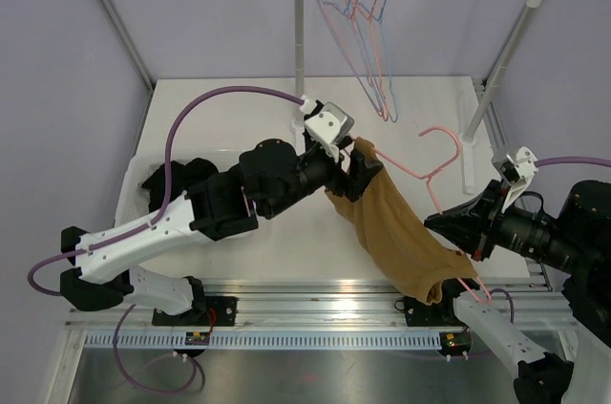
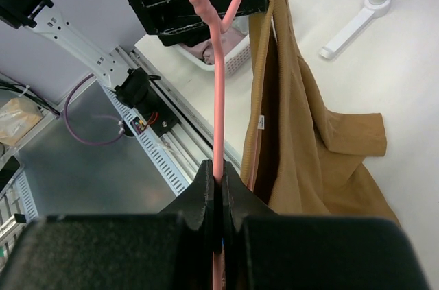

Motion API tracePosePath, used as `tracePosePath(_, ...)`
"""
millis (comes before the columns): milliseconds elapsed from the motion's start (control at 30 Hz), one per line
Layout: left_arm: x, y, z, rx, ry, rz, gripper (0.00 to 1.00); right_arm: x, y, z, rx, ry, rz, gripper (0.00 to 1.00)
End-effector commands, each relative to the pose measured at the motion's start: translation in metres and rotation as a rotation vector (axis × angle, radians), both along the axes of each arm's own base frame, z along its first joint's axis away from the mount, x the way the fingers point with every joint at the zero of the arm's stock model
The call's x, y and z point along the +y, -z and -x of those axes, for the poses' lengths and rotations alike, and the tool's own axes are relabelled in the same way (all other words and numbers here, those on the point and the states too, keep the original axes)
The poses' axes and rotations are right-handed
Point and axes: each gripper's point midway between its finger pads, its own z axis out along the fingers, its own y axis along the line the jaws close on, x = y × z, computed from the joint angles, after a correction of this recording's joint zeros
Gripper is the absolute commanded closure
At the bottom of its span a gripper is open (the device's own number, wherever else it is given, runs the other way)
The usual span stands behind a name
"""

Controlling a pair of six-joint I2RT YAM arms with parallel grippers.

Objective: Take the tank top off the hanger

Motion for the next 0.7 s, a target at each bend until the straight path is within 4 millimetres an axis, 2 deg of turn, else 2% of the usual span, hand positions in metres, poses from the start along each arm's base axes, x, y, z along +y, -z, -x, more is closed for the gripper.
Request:
tracePosePath(0, 0.001, -0.023, -0.007, -0.041, -0.046, 0.077, 0.28, 0.011, -0.017, -0.006, -0.045, -0.061, -0.044, 1.00)
tracePosePath(33, -0.001, -0.020, -0.009, -0.040, -0.052, 0.066, 0.48, 0.012, -0.017, -0.006, -0.044, -0.064, -0.045, 1.00)
tracePosePath(100, 0.000, -0.016, -0.014, -0.032, -0.078, 0.055, 0.69, 0.011, -0.017, -0.007, -0.048, -0.059, -0.043, 1.00)
tracePosePath(133, 0.001, -0.013, -0.015, -0.028, -0.087, 0.044, 0.77, 0.009, -0.016, -0.011, -0.050, -0.033, -0.035, 1.00)
tracePosePath(300, 0.017, -0.001, -0.018, -0.011, -0.143, 0.037, 0.78, 0.006, -0.005, -0.031, -0.014, 0.024, 0.006, 1.00)
tracePosePath(433, 0.041, 0.012, -0.030, 0.017, -0.236, 0.027, 0.89, 0.010, 0.003, -0.040, 0.014, 0.010, 0.026, 1.00)
tracePosePath(467, 0.047, 0.020, -0.037, 0.032, -0.257, 0.014, 0.88, 0.012, 0.005, -0.042, 0.026, 0.001, 0.030, 1.00)
tracePosePath(533, 0.055, 0.025, -0.039, 0.052, -0.260, 0.019, 0.74, 0.015, 0.006, -0.043, 0.034, -0.016, 0.031, 1.00)
tracePosePath(600, 0.058, 0.031, -0.038, 0.055, -0.238, 0.026, 0.67, 0.018, 0.004, -0.044, 0.037, -0.035, 0.025, 1.00)
tracePosePath(633, 0.058, 0.032, -0.037, 0.055, -0.228, 0.029, 0.71, 0.020, 0.003, -0.042, 0.039, -0.049, 0.020, 1.00)
tracePosePath(667, 0.058, 0.034, -0.036, 0.056, -0.221, 0.028, 0.81, 0.021, 0.003, -0.043, 0.042, -0.055, 0.018, 1.00)
